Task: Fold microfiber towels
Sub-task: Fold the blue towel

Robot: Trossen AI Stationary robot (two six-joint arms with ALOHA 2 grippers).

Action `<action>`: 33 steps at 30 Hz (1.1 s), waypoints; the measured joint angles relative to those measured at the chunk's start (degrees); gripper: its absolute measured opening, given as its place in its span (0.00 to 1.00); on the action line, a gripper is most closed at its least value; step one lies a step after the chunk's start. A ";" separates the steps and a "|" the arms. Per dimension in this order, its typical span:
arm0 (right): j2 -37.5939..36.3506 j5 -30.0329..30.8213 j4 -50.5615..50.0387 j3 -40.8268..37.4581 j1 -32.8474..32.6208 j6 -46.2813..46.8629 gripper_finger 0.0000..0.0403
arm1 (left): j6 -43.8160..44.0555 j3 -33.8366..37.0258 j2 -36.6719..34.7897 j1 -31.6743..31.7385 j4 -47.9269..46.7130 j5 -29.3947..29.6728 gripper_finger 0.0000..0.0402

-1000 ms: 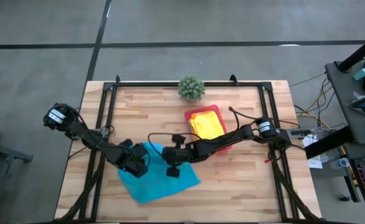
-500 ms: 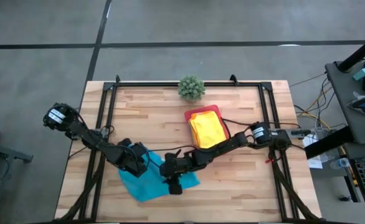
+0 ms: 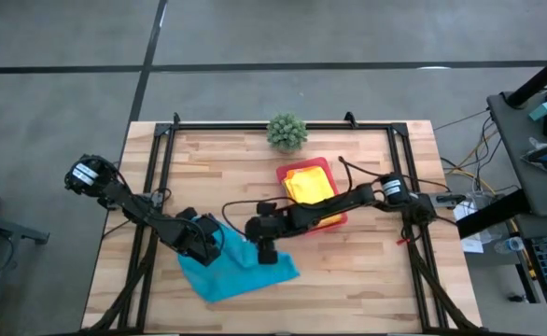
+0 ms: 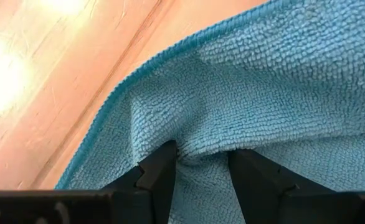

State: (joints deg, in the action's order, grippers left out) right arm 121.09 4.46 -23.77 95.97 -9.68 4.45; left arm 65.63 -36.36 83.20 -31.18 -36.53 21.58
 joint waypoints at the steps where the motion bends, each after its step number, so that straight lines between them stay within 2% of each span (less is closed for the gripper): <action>1: 0.52 -0.28 0.86 -0.12 0.23 0.00 0.41 | 0.00 0.00 0.00 0.00 0.00 0.20 0.33; 10: 4.90 -10.92 11.66 -0.35 0.16 0.56 0.36 | -0.02 0.04 0.04 0.02 0.02 1.06 0.33; 16: 4.82 -9.87 12.26 -0.33 -0.15 2.93 0.27 | -0.02 0.04 0.04 0.02 0.02 1.14 0.33; 21: 4.72 -4.27 12.04 -0.03 -0.20 3.45 0.16 | -0.02 0.07 0.04 0.02 0.04 1.21 0.33; 26: 4.70 -3.81 12.06 -0.02 -0.20 3.20 0.05 | -0.02 0.07 0.04 0.02 0.04 1.23 0.33; 33: 4.15 -2.32 11.24 -0.01 -0.34 2.32 0.02 | -0.04 0.11 0.02 0.02 0.04 1.25 0.33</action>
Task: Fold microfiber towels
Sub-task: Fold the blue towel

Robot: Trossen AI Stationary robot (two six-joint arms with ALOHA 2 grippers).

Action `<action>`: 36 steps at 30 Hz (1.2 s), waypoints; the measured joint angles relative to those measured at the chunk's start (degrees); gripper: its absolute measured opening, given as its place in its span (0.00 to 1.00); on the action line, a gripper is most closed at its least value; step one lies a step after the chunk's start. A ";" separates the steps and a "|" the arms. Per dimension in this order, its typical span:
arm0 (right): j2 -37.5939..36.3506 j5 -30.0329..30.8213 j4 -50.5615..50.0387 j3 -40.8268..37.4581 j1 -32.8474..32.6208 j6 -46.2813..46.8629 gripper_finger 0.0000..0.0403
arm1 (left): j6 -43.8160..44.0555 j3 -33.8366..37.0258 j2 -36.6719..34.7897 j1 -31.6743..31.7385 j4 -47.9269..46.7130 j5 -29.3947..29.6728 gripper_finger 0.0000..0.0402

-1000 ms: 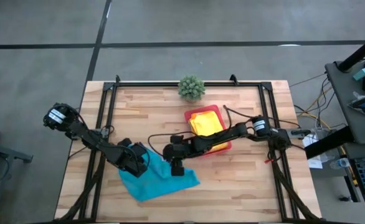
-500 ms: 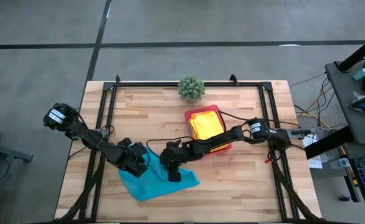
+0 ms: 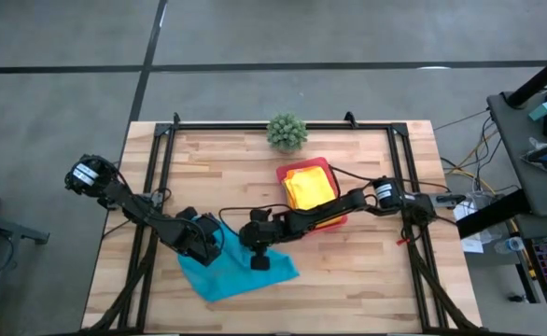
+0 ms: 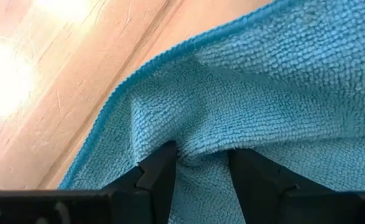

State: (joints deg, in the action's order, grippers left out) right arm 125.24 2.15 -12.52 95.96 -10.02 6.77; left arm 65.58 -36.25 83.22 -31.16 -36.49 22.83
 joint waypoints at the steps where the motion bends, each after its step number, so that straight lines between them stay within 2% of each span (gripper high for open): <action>1: -0.32 1.10 -0.58 0.00 0.00 -0.16 0.02 | 0.00 0.00 0.02 0.00 0.00 0.02 0.33; 9: -4.03 13.98 -9.29 0.04 -0.22 -1.47 0.02 | -0.04 0.04 0.00 0.02 0.00 0.07 0.33; 15: -5.79 28.05 -20.95 0.07 -0.03 3.20 0.02 | 0.04 0.00 -0.08 0.04 -1.18 -1.44 0.33; 20: -5.87 29.05 -27.34 0.07 0.72 10.41 0.02 | 0.13 -0.05 -0.11 0.04 -3.06 -1.82 0.33; 30: -6.37 29.32 -29.67 0.07 0.66 11.31 0.03 | 0.07 -1.43 -2.23 0.02 -5.17 -3.68 0.33; 36: -8.86 29.40 -30.52 0.07 0.66 11.23 0.10 | 0.12 -2.59 -3.87 0.02 -9.37 -3.61 0.33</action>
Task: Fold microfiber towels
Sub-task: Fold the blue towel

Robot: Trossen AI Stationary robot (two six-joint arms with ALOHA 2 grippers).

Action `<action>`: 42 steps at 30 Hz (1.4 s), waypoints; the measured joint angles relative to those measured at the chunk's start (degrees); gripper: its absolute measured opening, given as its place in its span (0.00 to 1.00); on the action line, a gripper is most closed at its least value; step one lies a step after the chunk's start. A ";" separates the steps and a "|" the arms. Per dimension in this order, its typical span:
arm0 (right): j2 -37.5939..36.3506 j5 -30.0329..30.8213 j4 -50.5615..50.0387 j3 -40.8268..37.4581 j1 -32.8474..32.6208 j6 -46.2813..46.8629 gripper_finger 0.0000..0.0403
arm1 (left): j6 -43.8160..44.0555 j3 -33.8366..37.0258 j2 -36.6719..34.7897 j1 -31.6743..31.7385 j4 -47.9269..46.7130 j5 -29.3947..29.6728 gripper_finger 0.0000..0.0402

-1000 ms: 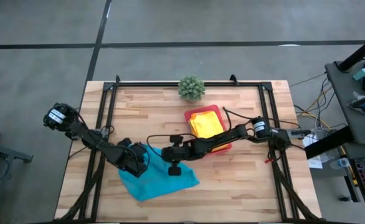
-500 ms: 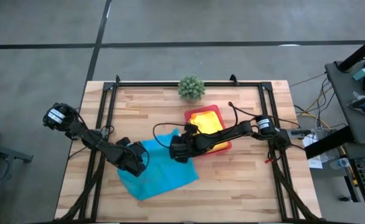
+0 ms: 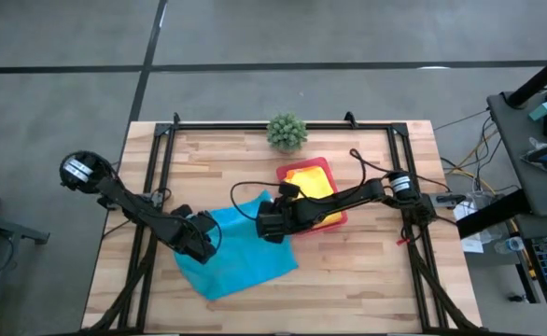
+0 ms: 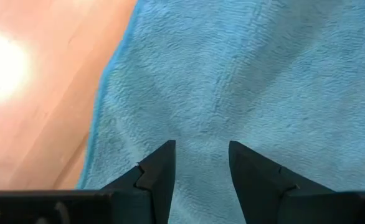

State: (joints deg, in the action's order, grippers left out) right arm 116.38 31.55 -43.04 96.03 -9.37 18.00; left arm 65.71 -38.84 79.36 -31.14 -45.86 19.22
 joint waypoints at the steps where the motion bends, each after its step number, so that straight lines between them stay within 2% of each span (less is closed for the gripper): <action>1: -0.30 0.01 -0.41 0.00 0.00 -0.03 0.12 | -0.01 -0.01 -0.24 0.00 0.22 -0.01 0.33; 4: -1.35 0.02 -1.49 0.00 0.00 -0.51 0.18 | 0.07 -0.04 -0.84 0.00 0.30 -1.39 0.33; 8: -2.56 -0.04 -3.57 0.00 0.00 -0.70 0.23 | 0.09 0.00 -0.89 -0.48 1.62 -9.76 0.33; 11: -2.74 -0.74 -3.76 -0.24 0.00 -1.30 0.23 | 0.00 0.24 -0.14 -1.06 3.76 -12.77 0.33; 16: -2.20 -2.47 -3.77 -1.21 0.54 -1.97 0.17 | 0.16 0.77 1.14 -1.18 2.18 -12.85 0.33; 19: -1.51 -2.54 -3.82 -2.28 1.46 -2.08 0.13 | 0.48 0.79 1.80 -1.00 -1.34 -10.48 0.33; 24: -1.40 -2.38 -5.23 -3.66 3.28 -0.93 0.09 | -0.22 0.89 2.27 -0.05 -4.77 -3.11 0.33; 31: -1.40 -1.53 -8.33 -3.84 6.52 1.57 0.07 | -7.83 0.95 2.27 3.55 -4.06 7.41 0.33; 35: -1.40 -1.47 -8.56 -4.05 8.39 2.08 0.07 | -11.23 0.95 2.27 6.90 -2.96 7.89 0.33; 42: -1.40 -0.43 -9.75 -4.26 10.09 2.00 0.07 | -19.22 0.96 2.27 8.70 6.15 6.82 0.33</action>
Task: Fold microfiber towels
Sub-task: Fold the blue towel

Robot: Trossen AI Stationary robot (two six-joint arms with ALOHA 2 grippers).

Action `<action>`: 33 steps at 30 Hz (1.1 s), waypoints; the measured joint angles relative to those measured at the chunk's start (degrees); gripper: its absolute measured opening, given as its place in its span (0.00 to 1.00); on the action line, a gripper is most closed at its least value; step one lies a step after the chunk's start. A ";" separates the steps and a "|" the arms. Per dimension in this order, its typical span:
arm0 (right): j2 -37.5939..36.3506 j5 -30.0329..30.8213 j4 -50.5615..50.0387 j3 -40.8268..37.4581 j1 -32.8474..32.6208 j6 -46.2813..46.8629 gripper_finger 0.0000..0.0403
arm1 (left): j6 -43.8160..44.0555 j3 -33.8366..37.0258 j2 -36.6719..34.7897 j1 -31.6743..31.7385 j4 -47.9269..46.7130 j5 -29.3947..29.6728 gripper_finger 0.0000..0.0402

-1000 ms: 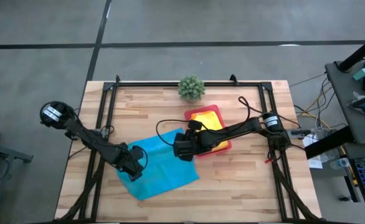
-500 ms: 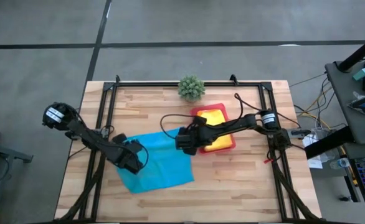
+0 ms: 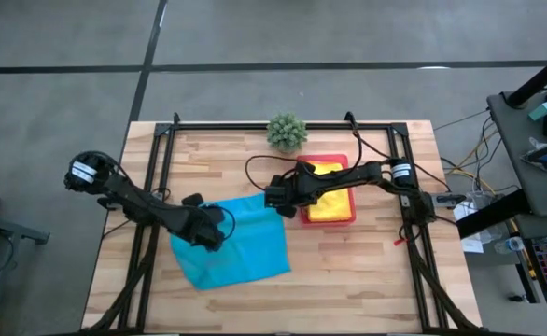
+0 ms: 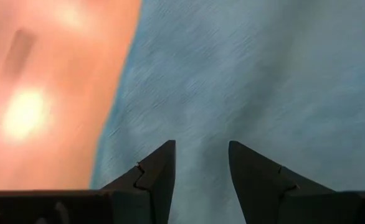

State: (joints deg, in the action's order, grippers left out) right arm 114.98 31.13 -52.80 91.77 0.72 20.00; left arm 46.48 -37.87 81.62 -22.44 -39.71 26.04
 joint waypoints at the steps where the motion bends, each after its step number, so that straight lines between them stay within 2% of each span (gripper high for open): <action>1: -0.01 0.62 0.03 0.00 -0.08 -0.04 0.07 | -0.80 0.02 0.00 0.11 1.53 -0.32 0.33; 7: -2.08 1.78 0.12 -0.01 -1.73 -0.07 0.07 | -3.92 1.00 0.49 1.03 12.27 -0.63 0.33; 13: -5.40 2.04 -1.15 -0.32 -4.50 -0.58 0.07 | -8.14 1.21 4.09 3.11 18.75 -0.73 0.33; 18: -9.64 2.01 -2.45 -1.93 -7.38 -0.20 0.07 | -14.82 0.96 8.94 5.81 27.85 -1.04 0.33; 21: -12.46 1.96 -2.26 -3.68 -8.90 1.69 0.07 | -19.68 0.14 11.25 7.49 33.65 -3.18 0.33; 26: -17.24 2.09 -1.79 -7.52 -11.04 5.78 0.07 | -23.70 -2.34 10.96 8.24 31.47 -5.05 0.33; 30: -20.53 3.16 0.26 -11.80 -12.90 7.47 0.07 | -24.32 -3.33 5.87 8.06 24.45 -5.91 0.33; 33: -23.01 3.89 3.91 -15.50 -14.21 6.92 0.07 | -21.58 -3.21 1.21 7.83 17.01 -6.85 0.33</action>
State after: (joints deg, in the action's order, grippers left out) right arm 91.97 35.02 -48.88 76.27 -13.48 26.93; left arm 24.90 -41.09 82.83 -14.61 -22.69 19.20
